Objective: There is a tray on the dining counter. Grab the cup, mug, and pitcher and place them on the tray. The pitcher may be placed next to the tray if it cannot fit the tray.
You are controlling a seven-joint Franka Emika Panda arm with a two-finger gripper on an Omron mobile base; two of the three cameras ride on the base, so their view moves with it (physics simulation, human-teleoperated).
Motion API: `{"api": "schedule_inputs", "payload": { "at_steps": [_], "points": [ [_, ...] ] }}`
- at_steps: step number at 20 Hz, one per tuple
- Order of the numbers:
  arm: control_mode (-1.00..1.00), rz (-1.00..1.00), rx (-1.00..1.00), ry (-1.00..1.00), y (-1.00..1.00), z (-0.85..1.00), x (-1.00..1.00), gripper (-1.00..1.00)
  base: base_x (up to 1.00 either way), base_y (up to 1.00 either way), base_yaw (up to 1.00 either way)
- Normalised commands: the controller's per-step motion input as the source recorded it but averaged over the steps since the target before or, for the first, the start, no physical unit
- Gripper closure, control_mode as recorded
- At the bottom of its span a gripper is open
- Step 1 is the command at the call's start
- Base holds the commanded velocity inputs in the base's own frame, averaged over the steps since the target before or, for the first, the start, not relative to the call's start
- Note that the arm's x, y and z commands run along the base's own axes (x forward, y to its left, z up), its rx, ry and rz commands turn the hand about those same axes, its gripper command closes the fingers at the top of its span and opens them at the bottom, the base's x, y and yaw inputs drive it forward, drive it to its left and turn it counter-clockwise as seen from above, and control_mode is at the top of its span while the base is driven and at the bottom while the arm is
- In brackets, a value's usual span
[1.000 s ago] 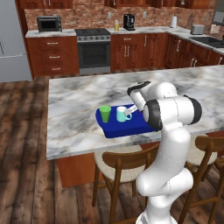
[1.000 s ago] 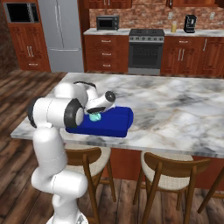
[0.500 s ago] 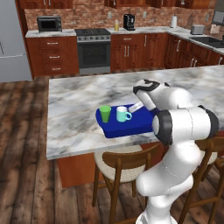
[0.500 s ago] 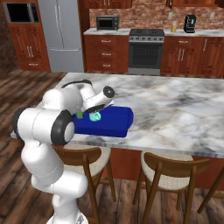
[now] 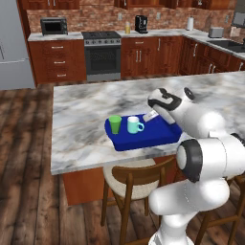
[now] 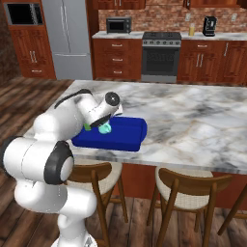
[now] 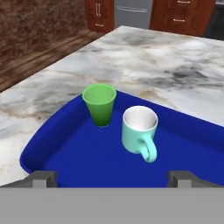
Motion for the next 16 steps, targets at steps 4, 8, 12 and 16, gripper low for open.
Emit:
{"api": "schedule_inputs", "payload": {
  "at_steps": [4, 8, 12, 16],
  "points": [
    [-1.0, -0.09, -0.06, 0.0, 0.0, 0.32, -0.31, -1.0, 0.0, 0.0, 0.0],
    [-1.0, -0.12, -0.05, 0.0, 0.0, 0.46, -0.23, -1.0, 0.0, 0.0, 0.0],
    [-1.0, -0.17, -0.02, 0.0, -0.03, 0.6, -0.17, -1.0, 0.0, 0.0, 0.0],
    [-1.0, -0.14, -0.05, -0.01, -0.39, 0.4, -0.53, -1.0, 0.0, 0.0, 0.0]
  ]
}}
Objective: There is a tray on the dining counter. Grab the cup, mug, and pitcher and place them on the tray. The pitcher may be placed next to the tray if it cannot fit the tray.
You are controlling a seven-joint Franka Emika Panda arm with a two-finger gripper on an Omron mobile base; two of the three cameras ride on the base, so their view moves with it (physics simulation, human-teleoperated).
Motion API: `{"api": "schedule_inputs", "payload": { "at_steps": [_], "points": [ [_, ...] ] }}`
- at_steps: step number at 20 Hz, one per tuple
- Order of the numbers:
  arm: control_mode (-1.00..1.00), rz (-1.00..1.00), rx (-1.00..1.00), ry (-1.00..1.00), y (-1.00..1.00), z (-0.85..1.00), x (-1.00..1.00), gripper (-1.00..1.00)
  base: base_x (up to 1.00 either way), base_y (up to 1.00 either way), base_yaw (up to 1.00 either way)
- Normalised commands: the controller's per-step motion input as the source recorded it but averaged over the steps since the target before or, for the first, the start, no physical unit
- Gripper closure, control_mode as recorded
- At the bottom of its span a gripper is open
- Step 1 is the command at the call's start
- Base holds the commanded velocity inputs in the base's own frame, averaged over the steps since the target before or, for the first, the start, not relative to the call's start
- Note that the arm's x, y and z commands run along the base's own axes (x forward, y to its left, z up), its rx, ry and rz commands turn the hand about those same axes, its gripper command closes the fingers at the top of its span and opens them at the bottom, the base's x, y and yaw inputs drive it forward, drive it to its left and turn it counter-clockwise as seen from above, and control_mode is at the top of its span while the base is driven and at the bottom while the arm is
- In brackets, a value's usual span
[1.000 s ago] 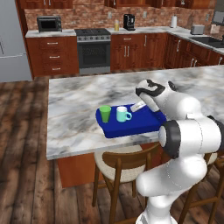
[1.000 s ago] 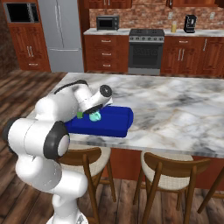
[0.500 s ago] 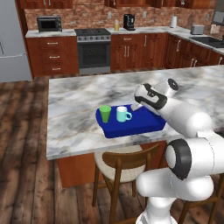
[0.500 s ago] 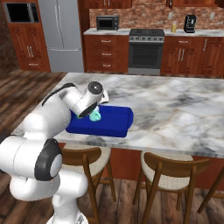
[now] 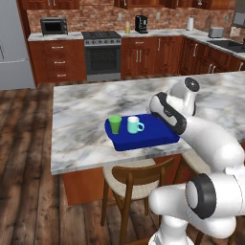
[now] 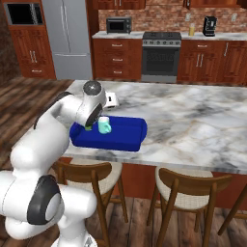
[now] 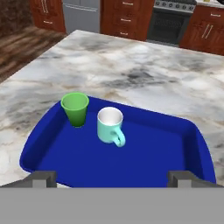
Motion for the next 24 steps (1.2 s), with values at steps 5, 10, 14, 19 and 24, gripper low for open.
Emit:
{"api": "schedule_inputs", "payload": {
  "at_steps": [5, 10, 14, 19, 24],
  "points": [
    [-1.0, -0.09, -0.03, 0.0, -0.4, 0.32, -0.72, -1.0, 0.0, 0.0, 0.0],
    [-1.0, -0.06, -0.01, 0.0, -0.2, 0.41, -0.68, -1.0, 0.0, 0.0, 0.0],
    [-1.0, -0.12, 0.0, 0.0, 0.0, 0.43, -0.59, -1.0, 0.0, 0.0, 0.0],
    [-1.0, -0.1, 0.0, 0.0, 0.0, 0.5, -0.41, -1.0, 0.0, 0.0, 0.0],
    [-1.0, -0.07, 0.0, 0.0, 0.0, 0.47, -0.33, -1.0, 0.0, 0.0, 0.0]
  ]
}}
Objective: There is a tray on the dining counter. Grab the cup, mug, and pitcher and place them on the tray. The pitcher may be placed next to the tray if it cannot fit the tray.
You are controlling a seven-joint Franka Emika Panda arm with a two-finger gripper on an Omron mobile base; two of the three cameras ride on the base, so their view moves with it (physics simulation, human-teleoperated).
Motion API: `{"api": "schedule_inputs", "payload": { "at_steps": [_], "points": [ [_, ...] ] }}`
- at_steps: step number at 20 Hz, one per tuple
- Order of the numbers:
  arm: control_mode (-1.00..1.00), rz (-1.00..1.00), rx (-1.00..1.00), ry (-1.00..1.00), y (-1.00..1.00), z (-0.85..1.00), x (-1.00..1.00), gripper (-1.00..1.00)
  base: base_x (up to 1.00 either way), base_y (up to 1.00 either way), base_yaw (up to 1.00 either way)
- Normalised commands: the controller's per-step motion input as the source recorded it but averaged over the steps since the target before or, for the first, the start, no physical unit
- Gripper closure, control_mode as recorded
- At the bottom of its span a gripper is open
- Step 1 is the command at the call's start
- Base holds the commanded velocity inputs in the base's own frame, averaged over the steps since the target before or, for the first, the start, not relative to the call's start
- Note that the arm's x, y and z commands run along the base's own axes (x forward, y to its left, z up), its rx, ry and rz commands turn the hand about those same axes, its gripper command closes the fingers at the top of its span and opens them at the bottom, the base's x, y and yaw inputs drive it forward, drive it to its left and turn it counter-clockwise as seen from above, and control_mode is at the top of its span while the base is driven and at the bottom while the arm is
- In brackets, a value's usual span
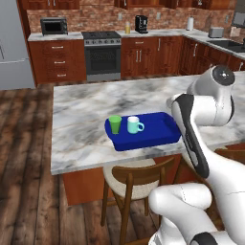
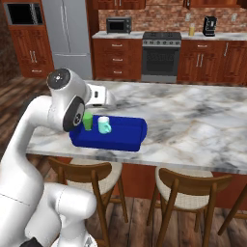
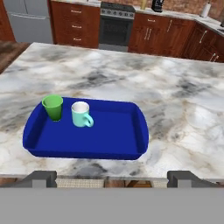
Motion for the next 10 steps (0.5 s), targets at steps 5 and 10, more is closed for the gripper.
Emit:
{"api": "schedule_inputs", "payload": {
  "at_steps": [5, 10],
  "points": [
    [-1.0, 0.01, 0.0, 0.0, 0.06, 0.36, -0.46, -1.0, 0.0, 0.0, 0.0],
    [-1.0, 0.0, 0.0, 0.0, 0.09, 0.28, -0.52, -1.0, 0.0, 0.0, 0.0]
  ]
}}
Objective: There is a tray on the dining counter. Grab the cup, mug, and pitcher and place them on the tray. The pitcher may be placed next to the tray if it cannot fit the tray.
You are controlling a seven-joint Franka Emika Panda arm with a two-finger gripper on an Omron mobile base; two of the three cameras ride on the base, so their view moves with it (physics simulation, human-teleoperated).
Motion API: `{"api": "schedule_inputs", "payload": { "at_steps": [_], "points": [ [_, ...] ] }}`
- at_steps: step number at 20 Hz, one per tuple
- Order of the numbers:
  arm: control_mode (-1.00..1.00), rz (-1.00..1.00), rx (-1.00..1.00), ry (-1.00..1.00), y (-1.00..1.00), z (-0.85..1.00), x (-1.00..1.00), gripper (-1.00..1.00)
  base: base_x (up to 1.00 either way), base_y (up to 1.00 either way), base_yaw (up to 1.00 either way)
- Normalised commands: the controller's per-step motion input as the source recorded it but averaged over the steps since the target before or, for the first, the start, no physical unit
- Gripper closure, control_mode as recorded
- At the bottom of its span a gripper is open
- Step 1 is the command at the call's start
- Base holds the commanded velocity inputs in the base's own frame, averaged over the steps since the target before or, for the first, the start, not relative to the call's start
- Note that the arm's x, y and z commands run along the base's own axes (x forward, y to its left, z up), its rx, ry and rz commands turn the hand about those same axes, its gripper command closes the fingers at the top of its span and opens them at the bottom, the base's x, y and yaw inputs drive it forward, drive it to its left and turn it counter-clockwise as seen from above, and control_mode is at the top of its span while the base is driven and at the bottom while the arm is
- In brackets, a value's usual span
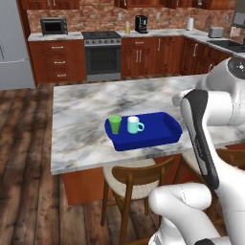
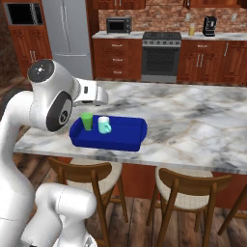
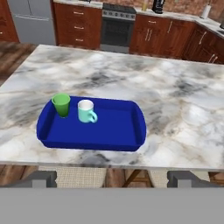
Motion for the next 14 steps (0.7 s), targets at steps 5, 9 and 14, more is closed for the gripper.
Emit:
{"api": "schedule_inputs", "payload": {
  "at_steps": [5, 9, 14],
  "points": [
    [-1.0, 0.0, 0.04, 0.0, 0.14, 0.25, -0.44, -1.0, 0.0, 0.0, 0.0],
    [-1.0, 0.0, 0.08, 0.0, 0.19, 0.13, -0.34, -1.0, 0.0, 0.0, 0.0],
    [-1.0, -0.01, 0.07, 0.0, 0.11, 0.03, -0.23, -1.0, 0.0, 0.0, 0.0]
  ]
}}
